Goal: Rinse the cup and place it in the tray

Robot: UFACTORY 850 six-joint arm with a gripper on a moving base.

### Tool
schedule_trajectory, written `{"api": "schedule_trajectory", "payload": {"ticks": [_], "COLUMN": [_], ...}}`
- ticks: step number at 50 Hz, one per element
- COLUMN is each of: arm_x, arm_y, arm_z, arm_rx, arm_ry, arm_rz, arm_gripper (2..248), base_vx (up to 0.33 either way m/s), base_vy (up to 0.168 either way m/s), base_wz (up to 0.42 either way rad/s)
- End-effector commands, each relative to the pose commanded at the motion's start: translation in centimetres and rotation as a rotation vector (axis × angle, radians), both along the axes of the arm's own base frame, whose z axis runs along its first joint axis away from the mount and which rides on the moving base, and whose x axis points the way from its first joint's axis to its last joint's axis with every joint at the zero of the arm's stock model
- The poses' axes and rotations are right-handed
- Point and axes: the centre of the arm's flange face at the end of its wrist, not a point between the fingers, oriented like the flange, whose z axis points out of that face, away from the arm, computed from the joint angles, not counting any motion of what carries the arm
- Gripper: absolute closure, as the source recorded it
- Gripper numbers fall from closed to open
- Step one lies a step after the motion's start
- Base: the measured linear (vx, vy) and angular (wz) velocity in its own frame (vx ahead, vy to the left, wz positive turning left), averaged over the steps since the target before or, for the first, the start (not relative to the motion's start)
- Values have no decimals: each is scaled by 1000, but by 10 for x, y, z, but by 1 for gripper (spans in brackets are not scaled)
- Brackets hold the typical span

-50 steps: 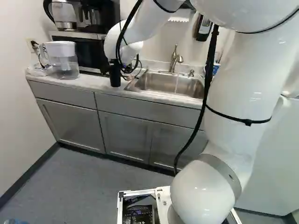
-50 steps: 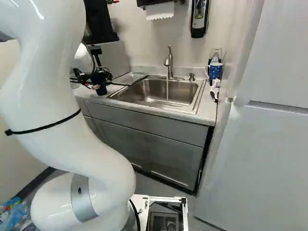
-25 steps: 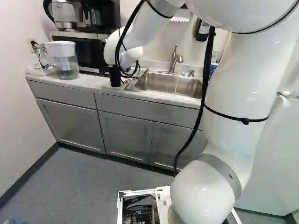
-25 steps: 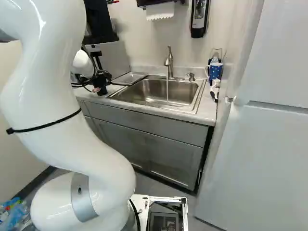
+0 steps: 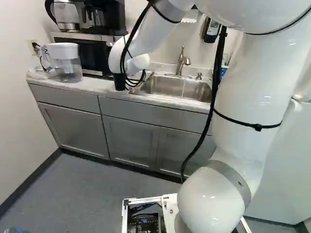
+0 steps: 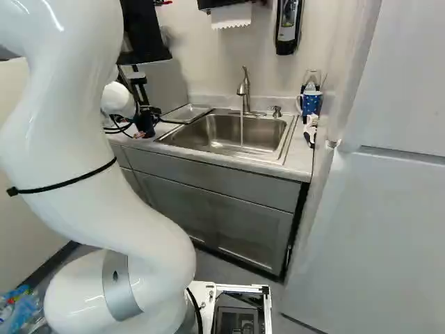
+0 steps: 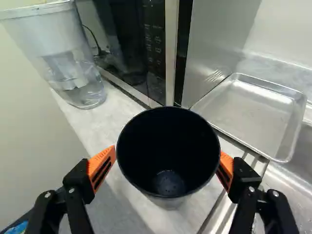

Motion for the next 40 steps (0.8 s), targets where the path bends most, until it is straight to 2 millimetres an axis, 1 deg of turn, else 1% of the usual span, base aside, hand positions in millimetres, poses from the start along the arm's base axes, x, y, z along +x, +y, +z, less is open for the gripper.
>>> {"api": "schedule_trajectory", "payload": {"ticks": [19, 34, 40], "arm_x": [-15, -17, -19], "arm_y": [-6, -7, -8], "arm_z": [-11, -19, -18], "arm_rx": [38, 67, 75], "arm_ry": [-64, -117, -130], "arm_rz": [-8, -18, -20], "arm_gripper": [3, 3, 3], "base_vx": [0, 0, 0], "base_vy": [0, 0, 0], "base_wz": [0, 0, 0]}}
